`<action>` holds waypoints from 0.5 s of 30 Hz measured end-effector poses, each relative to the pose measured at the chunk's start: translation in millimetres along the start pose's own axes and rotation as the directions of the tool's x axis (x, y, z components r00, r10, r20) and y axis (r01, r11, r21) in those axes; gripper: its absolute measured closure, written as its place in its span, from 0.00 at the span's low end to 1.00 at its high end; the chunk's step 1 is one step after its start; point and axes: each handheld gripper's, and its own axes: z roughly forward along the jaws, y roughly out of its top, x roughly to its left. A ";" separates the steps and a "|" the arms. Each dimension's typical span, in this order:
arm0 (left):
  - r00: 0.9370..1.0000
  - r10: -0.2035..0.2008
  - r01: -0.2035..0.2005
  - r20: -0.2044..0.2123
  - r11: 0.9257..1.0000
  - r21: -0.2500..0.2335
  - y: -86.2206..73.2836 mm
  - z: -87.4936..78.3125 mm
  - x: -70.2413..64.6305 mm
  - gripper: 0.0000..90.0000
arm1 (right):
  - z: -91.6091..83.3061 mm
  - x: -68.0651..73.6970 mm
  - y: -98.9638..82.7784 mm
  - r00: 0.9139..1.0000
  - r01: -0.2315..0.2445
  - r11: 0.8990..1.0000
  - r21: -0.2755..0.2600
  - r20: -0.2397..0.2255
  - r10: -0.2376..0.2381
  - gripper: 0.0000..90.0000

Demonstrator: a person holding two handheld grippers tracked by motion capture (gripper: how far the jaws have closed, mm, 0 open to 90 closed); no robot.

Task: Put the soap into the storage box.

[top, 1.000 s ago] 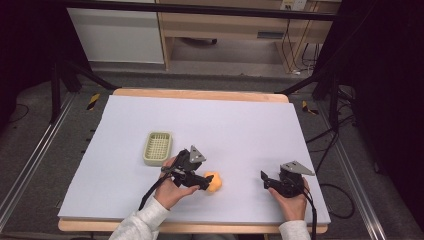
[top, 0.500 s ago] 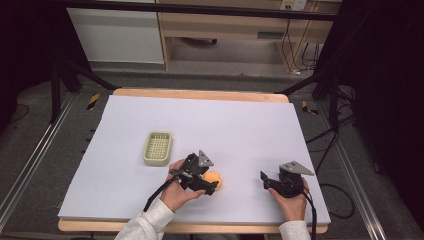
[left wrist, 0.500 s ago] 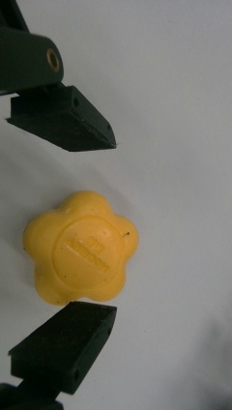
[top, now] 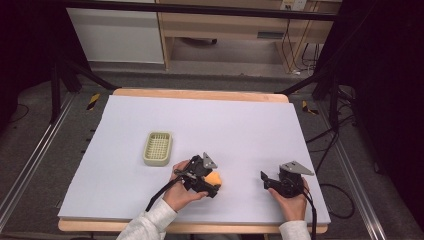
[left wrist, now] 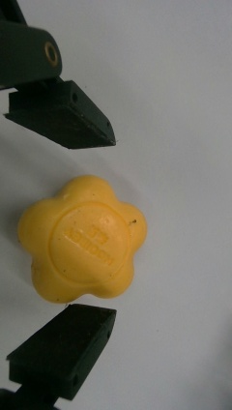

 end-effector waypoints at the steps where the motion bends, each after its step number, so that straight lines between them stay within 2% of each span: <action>1: 1.000 0.004 -0.004 0.002 1.000 0.006 0.0 2.5 -1.1 0.18 | -0.1 0.0 -0.1 1.000 -0.001 1.000 0.001 -0.003 0.001 0.27; 15: 1.000 0.008 -0.008 0.006 0.998 0.063 -0.4 13.4 -0.7 0.20 | -0.5 -0.4 -0.2 1.000 -0.002 1.000 0.002 -0.002 0.002 0.28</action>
